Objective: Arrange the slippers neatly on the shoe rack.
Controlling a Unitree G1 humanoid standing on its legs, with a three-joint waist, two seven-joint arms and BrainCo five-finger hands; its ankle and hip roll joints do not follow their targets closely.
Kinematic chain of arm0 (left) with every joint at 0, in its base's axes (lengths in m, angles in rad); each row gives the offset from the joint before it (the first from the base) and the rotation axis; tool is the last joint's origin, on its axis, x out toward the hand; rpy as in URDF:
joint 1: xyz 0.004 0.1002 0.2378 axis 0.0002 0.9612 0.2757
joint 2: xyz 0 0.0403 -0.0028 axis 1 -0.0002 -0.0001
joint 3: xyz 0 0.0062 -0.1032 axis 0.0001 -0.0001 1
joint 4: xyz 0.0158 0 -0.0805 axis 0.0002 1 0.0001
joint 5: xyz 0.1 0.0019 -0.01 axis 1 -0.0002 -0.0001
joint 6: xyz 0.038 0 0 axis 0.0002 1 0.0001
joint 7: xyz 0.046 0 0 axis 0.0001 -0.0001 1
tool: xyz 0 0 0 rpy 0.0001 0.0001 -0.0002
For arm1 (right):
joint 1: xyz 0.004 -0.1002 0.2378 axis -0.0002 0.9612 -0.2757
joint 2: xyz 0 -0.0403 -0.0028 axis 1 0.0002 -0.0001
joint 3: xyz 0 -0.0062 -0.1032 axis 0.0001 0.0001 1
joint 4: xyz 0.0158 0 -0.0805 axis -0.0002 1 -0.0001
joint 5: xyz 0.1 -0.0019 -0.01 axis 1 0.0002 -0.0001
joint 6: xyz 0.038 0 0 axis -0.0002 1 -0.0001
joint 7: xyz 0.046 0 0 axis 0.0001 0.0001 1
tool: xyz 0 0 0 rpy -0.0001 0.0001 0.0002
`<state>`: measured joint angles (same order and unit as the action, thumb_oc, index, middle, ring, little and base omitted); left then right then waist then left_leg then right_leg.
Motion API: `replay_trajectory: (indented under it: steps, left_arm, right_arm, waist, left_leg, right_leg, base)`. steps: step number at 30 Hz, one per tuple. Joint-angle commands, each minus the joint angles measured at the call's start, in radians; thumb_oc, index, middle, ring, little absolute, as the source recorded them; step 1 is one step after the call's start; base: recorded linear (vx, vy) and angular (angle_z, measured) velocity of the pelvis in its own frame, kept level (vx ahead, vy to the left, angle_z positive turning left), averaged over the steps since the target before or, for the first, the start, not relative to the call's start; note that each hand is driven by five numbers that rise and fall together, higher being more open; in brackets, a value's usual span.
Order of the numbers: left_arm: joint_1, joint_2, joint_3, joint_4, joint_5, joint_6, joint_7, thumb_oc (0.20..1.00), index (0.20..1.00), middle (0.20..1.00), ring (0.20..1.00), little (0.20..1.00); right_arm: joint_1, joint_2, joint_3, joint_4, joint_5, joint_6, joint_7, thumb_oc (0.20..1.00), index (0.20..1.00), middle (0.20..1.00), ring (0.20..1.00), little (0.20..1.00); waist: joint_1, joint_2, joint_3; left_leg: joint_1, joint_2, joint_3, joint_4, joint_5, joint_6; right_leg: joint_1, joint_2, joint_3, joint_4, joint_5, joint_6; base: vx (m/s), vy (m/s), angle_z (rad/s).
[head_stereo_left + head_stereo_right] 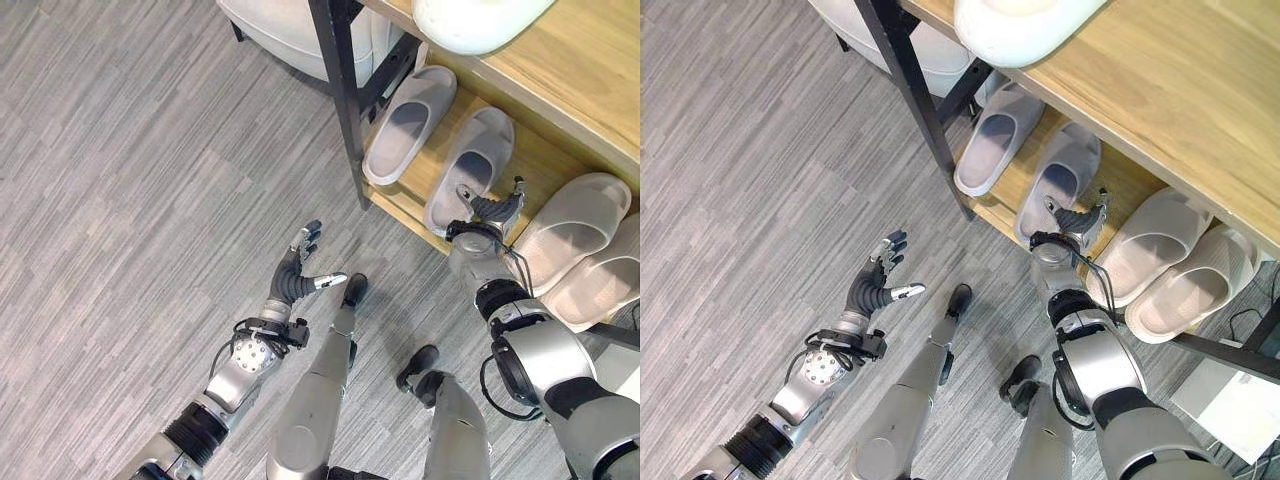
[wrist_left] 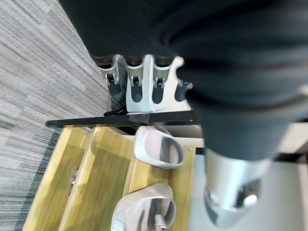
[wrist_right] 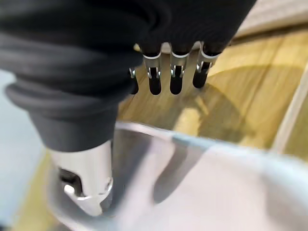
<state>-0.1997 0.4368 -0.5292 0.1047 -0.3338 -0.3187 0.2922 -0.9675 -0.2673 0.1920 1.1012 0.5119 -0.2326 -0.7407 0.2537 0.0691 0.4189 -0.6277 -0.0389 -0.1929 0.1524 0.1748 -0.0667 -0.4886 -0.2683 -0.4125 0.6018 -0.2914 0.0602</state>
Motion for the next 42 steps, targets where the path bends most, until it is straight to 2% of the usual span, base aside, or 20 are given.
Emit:
replay_trajectory:
  steps: [1, 8, 13, 19, 22, 24, 25, 26, 27, 28, 29, 30, 34, 39, 42]
  left_arm:
    - [-0.044, -0.007, 0.013, -0.028, -0.001, -0.030, -0.029, 1.000, 1.000, 1.000, 1.000, 1.000]
    - [-0.054, 0.000, -0.002, 0.007, -0.006, -0.013, -0.022, 1.000, 1.000, 1.000, 1.000, 1.000]
    - [-0.062, 0.001, -0.012, 0.019, -0.009, -0.005, -0.024, 1.000, 1.000, 1.000, 1.000, 1.000]
    - [-0.064, 0.000, -0.011, 0.032, -0.012, -0.006, -0.032, 1.000, 1.000, 1.000, 1.000, 1.000]
    - [-0.050, -0.008, 0.014, 0.035, -0.016, -0.004, -0.040, 1.000, 1.000, 1.000, 1.000, 1.000]
    - [-0.033, -0.022, 0.058, 0.041, -0.029, 0.006, -0.060, 1.000, 1.000, 1.000, 1.000, 1.000]
    - [-0.021, -0.024, 0.087, 0.036, -0.030, 0.008, -0.077, 1.000, 1.000, 1.000, 1.000, 1.000]
    - [-0.006, -0.026, 0.091, 0.036, -0.025, 0.008, -0.089, 1.000, 1.000, 1.000, 1.000, 1.000]
    - [0.008, -0.028, 0.099, 0.034, -0.030, 0.010, -0.105, 1.000, 1.000, 1.000, 1.000, 1.000]
    - [0.048, -0.041, 0.129, 0.035, -0.042, 0.015, -0.112, 1.000, 1.000, 1.000, 1.000, 1.000]
    - [0.048, -0.041, 0.129, 0.035, -0.042, 0.015, -0.112, 1.000, 1.000, 1.000, 1.000, 1.000]
    - [0.074, -0.064, 0.152, 0.058, -0.055, 0.021, -0.112, 1.000, 1.000, 1.000, 1.000, 1.000]
    - [0.117, -0.087, 0.172, 0.084, -0.065, 0.030, -0.116, 1.000, 1.000, 1.000, 1.000, 1.000]
    - [0.141, -0.094, 0.176, 0.108, -0.044, 0.037, -0.121, 1.000, 1.000, 1.000, 1.000, 1.000]
    - [0.152, -0.085, 0.159, 0.129, 0.015, 0.050, -0.147, 1.000, 1.000, 1.000, 1.000, 1.000]
  right_arm:
    - [0.029, 0.071, 0.011, -0.057, 0.216, -0.064, 0.192, 1.000, 1.000, 1.000, 1.000, 1.000]
    - [-0.079, 0.075, 0.039, -0.105, 0.346, -0.100, 0.215, 1.000, 1.000, 1.000, 1.000, 1.000]
    - [-0.128, 0.041, 0.041, -0.130, 0.352, -0.106, 0.198, 1.000, 1.000, 1.000, 1.000, 1.000]
    - [-0.096, 0.020, 0.040, -0.147, 0.315, -0.094, 0.198, 1.000, 1.000, 1.000, 1.000, 1.000]
    - [0.004, 0.025, 0.063, -0.226, 0.243, -0.074, 0.207, 1.000, 1.000, 1.000, 1.000, 1.000]
    - [0.183, 0.034, 0.130, -0.391, 0.165, -0.054, 0.297, 1.000, 1.000, 1.000, 1.000, 1.000]
    - [0.276, 0.017, 0.164, -0.489, 0.138, -0.050, 0.378, 1.000, 1.000, 1.000, 1.000, 1.000]
    - [0.326, 0.011, 0.177, -0.534, 0.099, -0.047, 0.397, 1.000, 1.000, 1.000, 1.000, 1.000]
    - [0.382, 0.008, 0.181, -0.584, 0.082, -0.054, 0.432, 1.000, 1.000, 1.000, 1.000, 1.000]
    - [0.494, 0.001, 0.199, -0.726, 0.009, -0.056, 0.470, 1.000, 1.000, 1.000, 1.000, 1.000]
    - [0.494, 0.001, 0.199, -0.726, 0.009, -0.056, 0.469, 1.000, 1.000, 1.000, 1.000, 1.000]
    - [0.580, -0.011, 0.213, -0.831, -0.074, -0.051, 0.499, 1.000, 1.000, 1.000, 1.000, 1.000]
    - [0.722, -0.030, 0.229, -0.934, -0.173, -0.035, 0.540, 1.000, 1.000, 1.000, 1.000, 1.000]
    - [0.826, -0.043, 0.244, -0.952, -0.255, -0.015, 0.563, 1.000, 1.000, 1.000, 1.000, 1.000]
    - [0.920, -0.066, 0.242, -0.955, -0.284, -0.001, 0.594, 1.000, 1.000, 1.000, 1.000, 1.000]
  waist:
    - [0.052, -0.001, 0.031]
    - [0.075, -0.009, 0.034]
    - [0.077, -0.010, 0.036]
    - [0.064, -0.015, 0.030]
    - [0.047, -0.021, 0.025]
    - [0.021, -0.033, 0.012]
    - [0.009, -0.046, 0.001]
    - [0.002, -0.044, -0.010]
    - [-0.009, -0.043, -0.022]
    - [-0.033, -0.049, -0.049]
    - [-0.033, -0.049, -0.048]
    - [-0.056, -0.056, -0.082]
    - [-0.097, -0.060, -0.132]
    - [-0.132, -0.062, -0.181]
    - [-0.165, -0.059, -0.224]
  left_leg:
    - [0.036, 0.021, 0.016, 0.086, -0.226, -0.008]
    - [0.052, 0.027, 0.019, 0.071, -0.219, -0.011]
    - [0.070, 0.031, 0.024, 0.064, -0.215, -0.010]
    - [0.096, 0.038, 0.032, 0.057, -0.214, -0.013]
    - [0.126, 0.046, 0.044, 0.036, -0.206, -0.015]
    - [0.175, 0.061, 0.059, -0.003, -0.191, -0.019]
    - [0.198, 0.070, 0.065, -0.027, -0.181, -0.025]
    - [0.215, 0.073, 0.066, -0.040, -0.177, -0.025]
    - [0.222, 0.078, 0.067, -0.058, -0.141, -0.021]
    - [0.271, 0.090, 0.077, -0.096, -0.127, -0.025]
    - [0.272, 0.090, 0.077, -0.097, -0.127, -0.025]
    - [0.318, 0.100, 0.091, -0.124, -0.121, -0.027]
    - [0.390, 0.108, 0.114, -0.158, -0.116, -0.029]
    - [0.462, 0.117, 0.143, -0.204, -0.110, -0.034]
    - [0.508, 0.121, 0.169, -0.238, -0.107, -0.039]
  right_leg:
    - [0.089, -0.018, 0.027, -0.155, 0.024, 0.051]
    - [0.093, -0.018, 0.031, -0.161, 0.031, 0.050]
    - [0.104, -0.017, 0.036, -0.163, 0.032, 0.048]
    - [0.125, -0.010, 0.043, -0.177, 0.039, 0.047]
    - [0.150, -0.003, 0.049, -0.204, 0.052, 0.049]
    - [0.194, 0.013, 0.057, -0.266, 0.077, 0.051]
    - [0.217, 0.024, 0.056, -0.291, 0.089, 0.054]
    - [0.234, 0.029, 0.051, -0.313, 0.096, 0.055]
    - [0.251, 0.035, 0.037, -0.347, 0.138, 0.053]
    - [0.297, 0.048, 0.036, -0.395, 0.158, 0.060]
    - [0.298, 0.048, 0.036, -0.395, 0.158, 0.060]
    - [0.343, 0.055, 0.038, -0.442, 0.173, 0.066]
    - [0.416, 0.069, 0.040, -0.507, 0.196, 0.070]
    - [0.473, 0.080, 0.050, -0.567, 0.215, 0.076]
    - [0.507, 0.087, 0.059, -0.616, 0.238, 0.083]
  base:
    - [0.02, -0.030, 0.00]
    - [0.01, -0.026, 0.00]
    - [0.00, 0.000, 0.00]
    - [0.00, 0.000, 0.00]
    - [-0.02, -0.009, -0.05]
    - [-0.01, -0.042, -0.10]
    - [0.03, -0.053, -0.18]
    - [-0.05, -0.015, -0.24]
    - [-0.01, 0.014, -0.44]
    - [-0.03, 0.008, -0.35]
    - [0.10, -0.010, -0.23]
    - [0.06, -0.004, -0.18]
    - [0.06, 0.013, -0.26]
    - [0.05, 0.016, -0.14]
    - [0.04, 0.043, -0.17]
